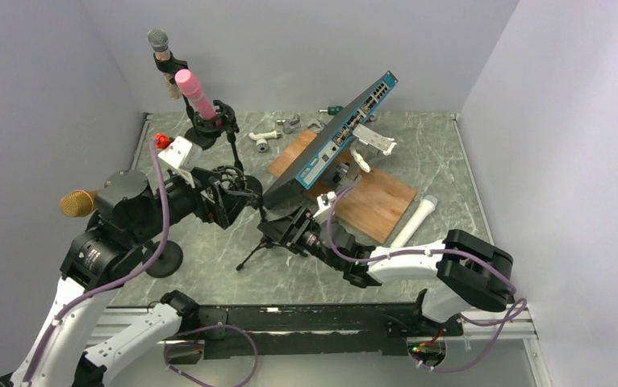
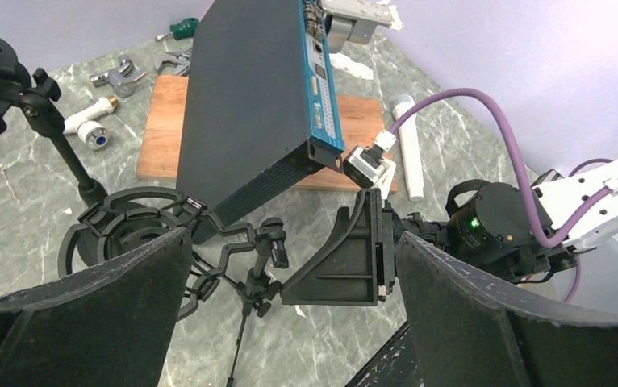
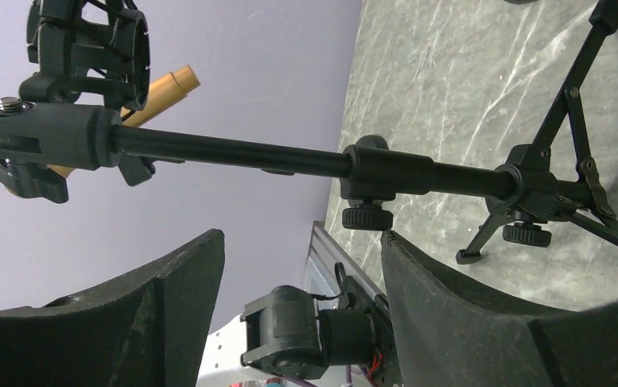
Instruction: Remove the microphone from the stand
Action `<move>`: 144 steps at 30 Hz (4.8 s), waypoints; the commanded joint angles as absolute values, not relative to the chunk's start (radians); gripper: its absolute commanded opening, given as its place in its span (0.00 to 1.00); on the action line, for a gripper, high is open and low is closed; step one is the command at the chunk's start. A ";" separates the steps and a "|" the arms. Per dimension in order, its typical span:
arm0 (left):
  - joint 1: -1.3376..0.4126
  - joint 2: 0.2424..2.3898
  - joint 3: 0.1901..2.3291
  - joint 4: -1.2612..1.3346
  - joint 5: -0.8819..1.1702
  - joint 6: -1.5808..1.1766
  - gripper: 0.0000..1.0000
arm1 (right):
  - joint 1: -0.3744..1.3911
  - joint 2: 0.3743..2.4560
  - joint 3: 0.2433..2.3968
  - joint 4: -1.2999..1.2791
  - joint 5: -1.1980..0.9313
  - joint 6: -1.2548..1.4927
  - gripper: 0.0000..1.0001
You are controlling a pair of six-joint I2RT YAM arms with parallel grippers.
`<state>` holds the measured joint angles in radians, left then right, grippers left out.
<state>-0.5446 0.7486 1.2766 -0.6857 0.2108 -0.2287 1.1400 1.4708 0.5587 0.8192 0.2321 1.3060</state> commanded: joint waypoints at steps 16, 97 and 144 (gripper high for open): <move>-0.547 0.702 1.267 -0.674 0.176 -0.170 0.99 | 1.146 1.558 0.610 0.863 0.314 1.371 0.56; -0.546 0.629 1.299 -0.658 -0.060 -0.148 0.99 | 1.413 1.943 1.216 -0.403 1.224 0.045 0.00; -0.548 0.909 1.179 -0.537 0.295 -0.226 0.53 | 1.428 0.809 0.759 -0.301 0.811 0.603 0.94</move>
<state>-0.5446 0.8967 1.2053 -0.6254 0.2176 -0.1974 1.4292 0.8326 0.7773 -0.2974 0.7849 0.5571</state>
